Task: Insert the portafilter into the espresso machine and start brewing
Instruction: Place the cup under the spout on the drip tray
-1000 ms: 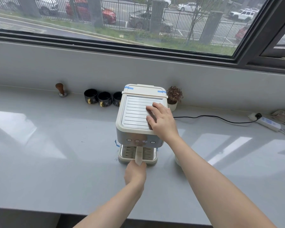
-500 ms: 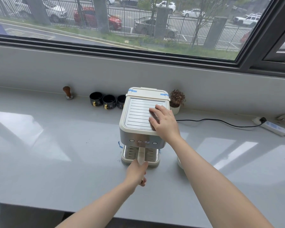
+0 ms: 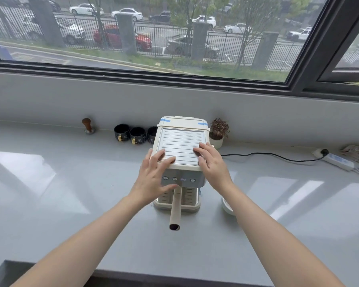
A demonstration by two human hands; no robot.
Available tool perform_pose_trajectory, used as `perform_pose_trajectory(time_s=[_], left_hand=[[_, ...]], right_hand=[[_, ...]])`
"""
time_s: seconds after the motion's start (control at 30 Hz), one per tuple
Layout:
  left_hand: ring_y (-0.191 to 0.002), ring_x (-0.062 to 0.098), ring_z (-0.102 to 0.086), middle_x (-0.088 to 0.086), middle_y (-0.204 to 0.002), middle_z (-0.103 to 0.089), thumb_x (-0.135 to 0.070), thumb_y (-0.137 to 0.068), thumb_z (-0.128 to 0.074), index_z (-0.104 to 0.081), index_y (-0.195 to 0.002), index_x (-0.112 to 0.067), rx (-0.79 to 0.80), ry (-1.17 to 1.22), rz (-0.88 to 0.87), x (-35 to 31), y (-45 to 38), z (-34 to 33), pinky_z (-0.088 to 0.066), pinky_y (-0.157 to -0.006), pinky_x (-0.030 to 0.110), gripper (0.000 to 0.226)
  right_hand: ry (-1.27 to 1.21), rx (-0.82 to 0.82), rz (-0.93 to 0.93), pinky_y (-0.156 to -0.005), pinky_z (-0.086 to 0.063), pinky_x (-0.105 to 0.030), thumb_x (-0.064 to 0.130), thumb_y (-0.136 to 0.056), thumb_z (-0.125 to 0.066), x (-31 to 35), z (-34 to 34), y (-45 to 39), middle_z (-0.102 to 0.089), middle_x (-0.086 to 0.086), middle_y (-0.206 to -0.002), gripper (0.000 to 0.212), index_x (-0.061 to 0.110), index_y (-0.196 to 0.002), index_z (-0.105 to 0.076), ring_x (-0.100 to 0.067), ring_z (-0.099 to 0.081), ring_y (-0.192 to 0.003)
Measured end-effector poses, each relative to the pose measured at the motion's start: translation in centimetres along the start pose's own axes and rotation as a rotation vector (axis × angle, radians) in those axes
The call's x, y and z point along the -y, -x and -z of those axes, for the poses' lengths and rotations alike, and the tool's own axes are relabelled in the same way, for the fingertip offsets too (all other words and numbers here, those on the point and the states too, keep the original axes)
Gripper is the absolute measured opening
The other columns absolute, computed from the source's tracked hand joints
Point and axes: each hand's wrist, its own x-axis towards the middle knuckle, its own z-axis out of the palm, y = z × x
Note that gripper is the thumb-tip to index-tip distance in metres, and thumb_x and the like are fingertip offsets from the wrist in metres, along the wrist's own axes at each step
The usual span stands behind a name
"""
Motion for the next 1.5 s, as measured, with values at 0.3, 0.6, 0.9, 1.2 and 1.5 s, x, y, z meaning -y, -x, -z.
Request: perform_pose_trajectory(time_s=[0.3,0.6,0.9,1.2,1.5], left_hand=[[-0.145,0.012,-0.010,-0.019,-0.144,-0.036,-0.061,-0.089,-0.027,-0.050,-0.129,-0.039,-0.035,0.258,0.040,2.0,-0.3,0.9,-0.016,-0.116,0.034,0.051],[-0.145,0.008,-0.006,-0.040,-0.138,-0.028,-0.031,-0.095,-0.039,-0.051,-0.127,-0.039,-0.049,0.332,0.064,1.4,-0.4,0.4,-0.013,-0.114,0.031,0.035],[-0.145,0.008,-0.004,-0.042,-0.139,-0.027,-0.037,-0.095,-0.036,-0.049,-0.127,-0.041,-0.034,0.336,0.067,1.4,-0.4,0.3,-0.012,-0.115,0.030,0.035],[-0.145,0.006,-0.003,-0.042,-0.138,-0.026,-0.039,-0.094,-0.035,-0.047,-0.127,-0.043,-0.028,0.344,0.067,1.3,-0.4,0.4,-0.011,-0.114,0.030,0.036],[-0.145,0.009,-0.006,-0.022,-0.144,-0.035,-0.040,-0.093,-0.037,-0.051,-0.127,-0.040,-0.018,0.334,0.075,1.8,-0.3,0.7,-0.014,-0.116,0.033,0.036]], right_hand=[[0.138,-0.143,-0.768,-0.087,-0.044,-0.040,0.023,-0.092,-0.043,-11.5,1.5,10.4,-0.053,-0.010,-0.129,0.033,0.014,-0.122,-0.054,-0.029,-0.055,-0.111],[-0.458,-0.035,-1.197,-0.056,-0.050,-0.033,0.035,-0.095,-0.045,-15.8,-1.2,12.7,-0.057,-0.010,-0.084,0.033,0.006,-0.086,-0.058,-0.028,-0.056,-0.064],[-0.477,-0.007,-1.133,-0.067,-0.045,-0.035,0.023,-0.090,-0.044,-15.2,-1.8,13.5,-0.052,-0.006,-0.065,0.027,0.013,-0.066,-0.049,-0.025,-0.055,-0.061],[-0.388,0.271,-0.921,-0.083,-0.053,-0.040,0.034,-0.082,-0.054,-10.0,-4.0,12.0,-0.061,-0.001,-0.063,0.026,0.016,-0.064,-0.055,-0.017,-0.064,-0.062],[-0.417,0.402,-0.854,-0.066,-0.049,-0.025,0.034,-0.084,-0.057,-5.4,-7.7,6.3,-0.063,-0.005,-0.078,0.024,0.010,-0.080,-0.060,-0.016,-0.063,-0.060]])
